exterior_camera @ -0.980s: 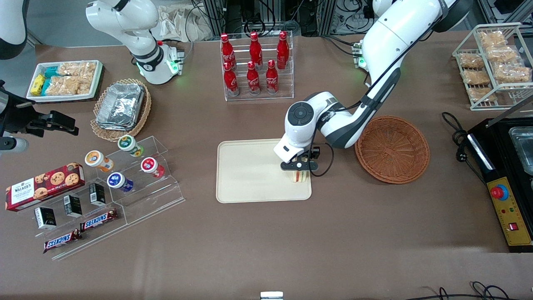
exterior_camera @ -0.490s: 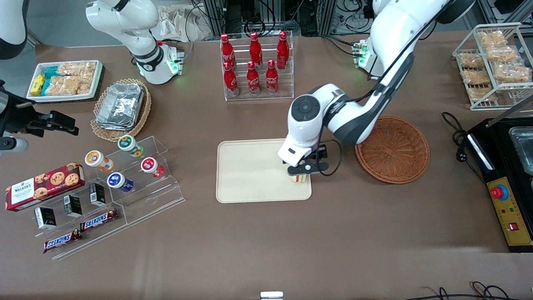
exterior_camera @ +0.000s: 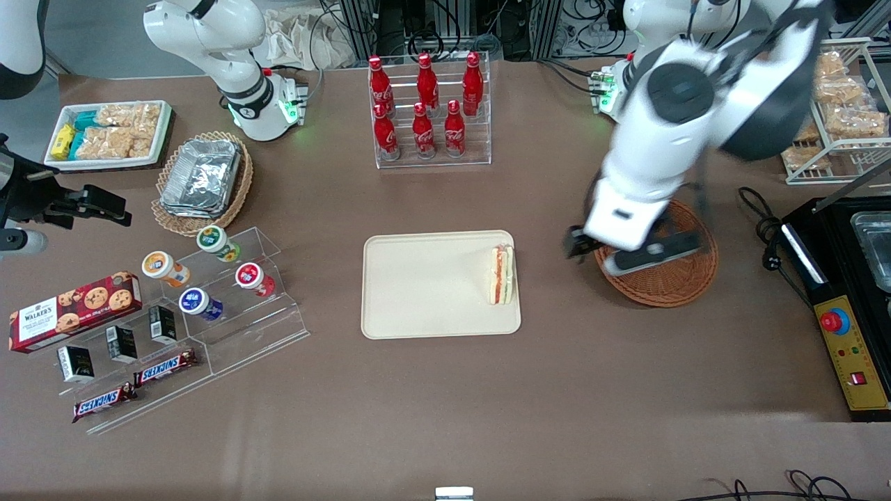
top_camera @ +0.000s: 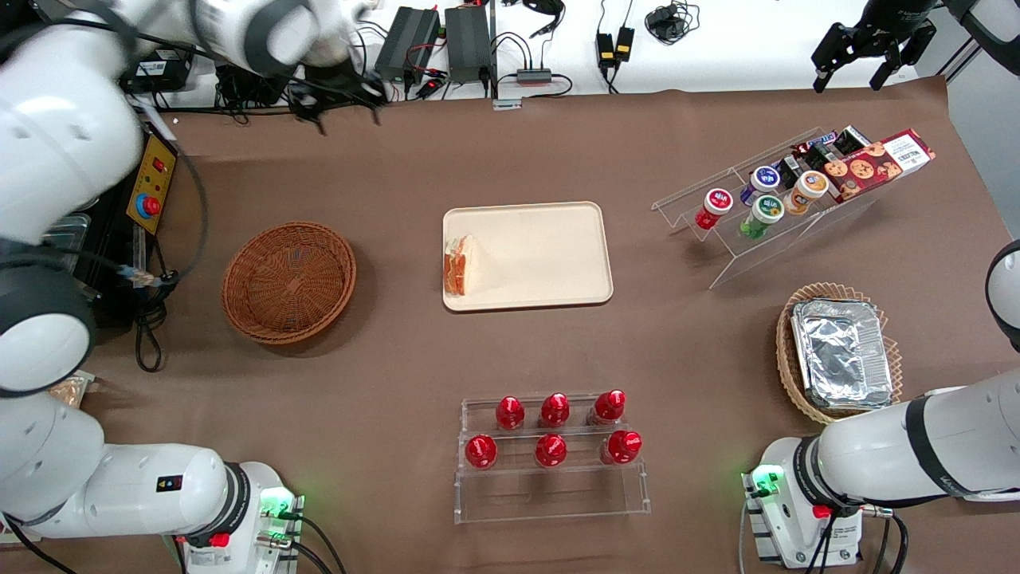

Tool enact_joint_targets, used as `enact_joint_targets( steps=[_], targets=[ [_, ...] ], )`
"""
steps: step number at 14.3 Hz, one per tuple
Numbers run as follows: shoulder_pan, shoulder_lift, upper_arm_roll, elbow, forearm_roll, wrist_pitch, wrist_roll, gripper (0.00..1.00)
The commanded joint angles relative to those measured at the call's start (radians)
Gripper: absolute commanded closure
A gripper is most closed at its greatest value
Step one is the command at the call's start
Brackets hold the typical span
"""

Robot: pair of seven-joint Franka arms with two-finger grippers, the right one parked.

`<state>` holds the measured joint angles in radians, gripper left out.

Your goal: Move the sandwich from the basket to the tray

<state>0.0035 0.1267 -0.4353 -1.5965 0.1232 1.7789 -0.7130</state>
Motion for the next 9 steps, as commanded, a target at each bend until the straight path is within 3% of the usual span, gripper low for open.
enact_joint_targets(
  steps=[1, 3, 6, 9],
  targets=[
    [-0.052, -0.117, 0.192, -0.002, -0.092, -0.142, 0.267, 0.01],
    [-0.101, -0.156, 0.339, -0.02, -0.093, -0.186, 0.487, 0.01],
    [-0.125, -0.164, 0.487, -0.054, -0.08, -0.188, 0.714, 0.0],
    [-0.115, -0.122, 0.507, -0.017, -0.079, -0.188, 0.747, 0.0]
  ],
)
